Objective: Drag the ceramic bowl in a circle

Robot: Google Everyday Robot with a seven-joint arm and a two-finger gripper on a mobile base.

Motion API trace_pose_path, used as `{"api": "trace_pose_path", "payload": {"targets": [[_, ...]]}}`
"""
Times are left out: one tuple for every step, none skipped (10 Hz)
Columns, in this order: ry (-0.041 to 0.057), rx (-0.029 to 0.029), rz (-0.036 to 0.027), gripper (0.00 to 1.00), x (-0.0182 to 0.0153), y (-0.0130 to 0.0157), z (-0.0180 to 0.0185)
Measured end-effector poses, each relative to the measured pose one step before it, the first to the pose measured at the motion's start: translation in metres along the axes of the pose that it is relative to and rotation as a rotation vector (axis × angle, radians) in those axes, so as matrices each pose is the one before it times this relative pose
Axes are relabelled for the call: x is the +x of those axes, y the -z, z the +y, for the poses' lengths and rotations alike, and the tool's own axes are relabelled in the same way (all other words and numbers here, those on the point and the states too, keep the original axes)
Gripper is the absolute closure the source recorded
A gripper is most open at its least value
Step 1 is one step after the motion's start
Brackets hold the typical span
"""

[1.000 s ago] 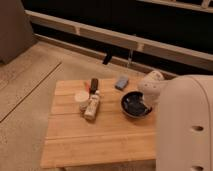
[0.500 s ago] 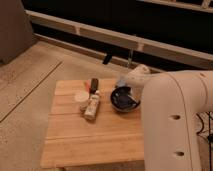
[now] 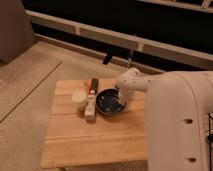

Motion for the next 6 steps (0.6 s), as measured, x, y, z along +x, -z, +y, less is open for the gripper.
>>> {"api": "trace_pose_path", "payload": {"targets": [[0.00552, -0.01337, -0.0035, 1.0, 0.00928, 0.0042, -0.00162], [0.00109, -0.00795, -0.00107, 1.0, 0.0092, 0.00345, -0.00395], [-0.00201, -0.00626, -0.00183, 1.0, 0.01315, 0.00408, -0.00797], [-0.00561, 0.00374, -0.00064, 1.0, 0.00713, 0.00159, -0.00829], [-0.01518, 0.01658, 0.00333, 1.0, 0.00893, 0.00005, -0.01675], [-0.02851, 0.02312, 0.00134, 1.0, 0.00338, -0.00116, -0.02087]]}}
